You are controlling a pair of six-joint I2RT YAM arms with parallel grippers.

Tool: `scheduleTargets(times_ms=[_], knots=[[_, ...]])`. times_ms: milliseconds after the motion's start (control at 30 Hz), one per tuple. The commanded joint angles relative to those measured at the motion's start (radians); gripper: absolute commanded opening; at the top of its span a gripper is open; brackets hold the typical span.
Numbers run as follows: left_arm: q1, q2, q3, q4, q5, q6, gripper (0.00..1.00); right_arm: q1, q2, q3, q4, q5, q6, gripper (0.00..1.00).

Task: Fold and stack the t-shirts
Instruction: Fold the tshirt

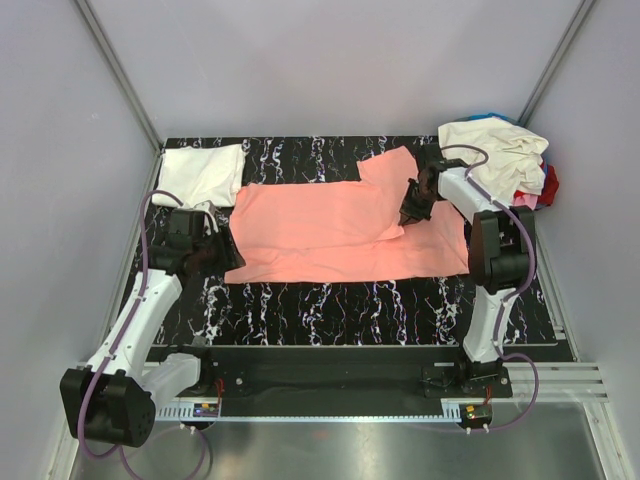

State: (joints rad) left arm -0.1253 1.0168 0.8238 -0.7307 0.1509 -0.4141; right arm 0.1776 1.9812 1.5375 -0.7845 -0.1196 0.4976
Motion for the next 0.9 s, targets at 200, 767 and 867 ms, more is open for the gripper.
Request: scheduleTargets(times_ms=[200, 767, 867], knots=[[-0.002, 0.012, 0.0, 0.04, 0.027, 0.021, 0.56, 0.046, 0.165, 0.239, -0.081, -0.045, -0.008, 0.07], [-0.002, 0.031, -0.002, 0.039, 0.021, 0.017, 0.56, -0.024, -0.053, 0.215, -0.101, 0.119, -0.096, 0.88], [-0.002, 0.043, 0.0, 0.037, 0.01, 0.009, 0.56, -0.076, -0.221, -0.021, -0.058, 0.175, -0.036, 0.9]])
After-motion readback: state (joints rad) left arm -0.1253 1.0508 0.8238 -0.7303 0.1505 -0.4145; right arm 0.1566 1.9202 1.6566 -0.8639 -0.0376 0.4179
